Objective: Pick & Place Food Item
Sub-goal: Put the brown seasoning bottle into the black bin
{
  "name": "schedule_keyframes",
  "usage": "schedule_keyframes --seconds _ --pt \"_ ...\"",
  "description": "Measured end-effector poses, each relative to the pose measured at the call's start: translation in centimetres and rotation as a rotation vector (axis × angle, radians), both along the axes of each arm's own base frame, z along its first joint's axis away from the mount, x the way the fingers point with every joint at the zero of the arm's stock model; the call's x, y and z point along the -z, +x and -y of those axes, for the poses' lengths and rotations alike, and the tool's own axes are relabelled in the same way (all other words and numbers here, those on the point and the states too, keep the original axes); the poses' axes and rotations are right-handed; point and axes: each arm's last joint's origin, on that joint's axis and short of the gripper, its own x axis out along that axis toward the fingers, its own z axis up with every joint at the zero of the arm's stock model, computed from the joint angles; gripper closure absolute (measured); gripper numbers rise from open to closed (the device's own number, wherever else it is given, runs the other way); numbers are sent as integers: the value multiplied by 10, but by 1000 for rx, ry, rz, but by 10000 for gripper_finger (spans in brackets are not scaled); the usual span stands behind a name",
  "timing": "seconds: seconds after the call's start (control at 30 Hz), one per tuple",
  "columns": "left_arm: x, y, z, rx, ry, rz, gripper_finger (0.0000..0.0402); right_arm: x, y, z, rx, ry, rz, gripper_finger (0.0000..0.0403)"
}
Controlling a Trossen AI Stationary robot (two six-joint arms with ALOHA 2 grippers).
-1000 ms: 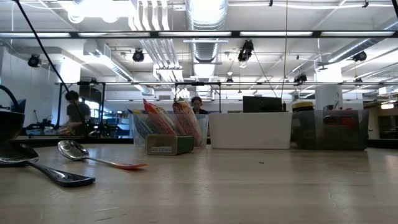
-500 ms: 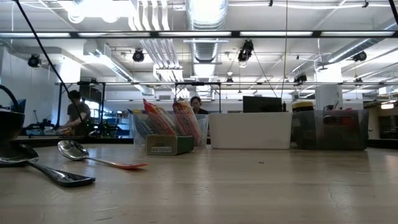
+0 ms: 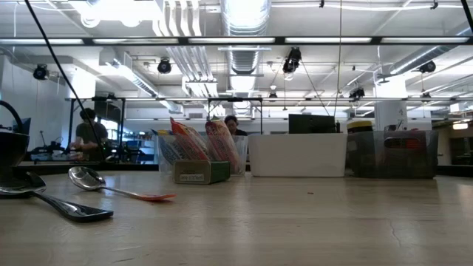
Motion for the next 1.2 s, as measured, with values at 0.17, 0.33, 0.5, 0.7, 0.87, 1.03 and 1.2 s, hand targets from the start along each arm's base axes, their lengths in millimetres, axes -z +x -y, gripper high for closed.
schedule_keyframes --seconds 0.17,0.33,0.5,0.7,0.87,1.03,1.2 --pt "-1 1 0 0 2 -2 98 0 0 -1 -13 -19 0 219" --pt "-1 1 0 2 6 1 175 1 0 -1 -12 -26 -4 219" --pt "0 1 1 19 19 -13 231 3 0 -3 -25 -35 -11 219" --pt "1 1 1 19 20 -21 231 2 0 -3 -25 -43 -9 219" --pt "1 2 2 18 25 -29 231 2 0 -2 -23 -55 -7 219" --pt "0 1 1 19 24 -32 231 2 0 -2 -22 -56 -7 219" --pt "2 1 1 22 -21 -71 231 6 0 -2 -22 -97 -48 173"
